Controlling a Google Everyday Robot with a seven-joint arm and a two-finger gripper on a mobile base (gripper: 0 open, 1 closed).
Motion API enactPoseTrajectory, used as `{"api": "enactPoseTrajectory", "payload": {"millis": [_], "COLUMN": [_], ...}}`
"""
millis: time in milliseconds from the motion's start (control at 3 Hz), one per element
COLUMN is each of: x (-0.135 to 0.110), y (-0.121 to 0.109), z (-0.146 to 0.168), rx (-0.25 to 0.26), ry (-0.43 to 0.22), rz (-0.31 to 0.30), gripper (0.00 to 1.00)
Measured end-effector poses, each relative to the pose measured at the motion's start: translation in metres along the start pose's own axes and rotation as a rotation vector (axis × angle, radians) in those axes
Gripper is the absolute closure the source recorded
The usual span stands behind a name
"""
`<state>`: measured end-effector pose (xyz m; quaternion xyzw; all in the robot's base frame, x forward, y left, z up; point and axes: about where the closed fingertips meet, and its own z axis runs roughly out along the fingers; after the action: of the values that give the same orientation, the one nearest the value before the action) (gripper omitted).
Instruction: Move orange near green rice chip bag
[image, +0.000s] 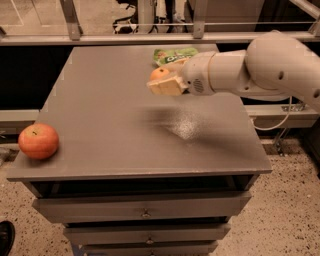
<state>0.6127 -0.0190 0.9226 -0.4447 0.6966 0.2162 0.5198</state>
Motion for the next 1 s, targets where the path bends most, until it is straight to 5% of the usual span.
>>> {"api": "enactPoseTrajectory", "payload": {"millis": [333, 1000], "x": [0.022, 0.057], "y": [-0.036, -0.077], "z": [-0.047, -0.053], "rx": [0.101, 0.160], "ry": [0.030, 0.025], "rz": [0.008, 0.033], "gripper": [1.00, 1.00]}}
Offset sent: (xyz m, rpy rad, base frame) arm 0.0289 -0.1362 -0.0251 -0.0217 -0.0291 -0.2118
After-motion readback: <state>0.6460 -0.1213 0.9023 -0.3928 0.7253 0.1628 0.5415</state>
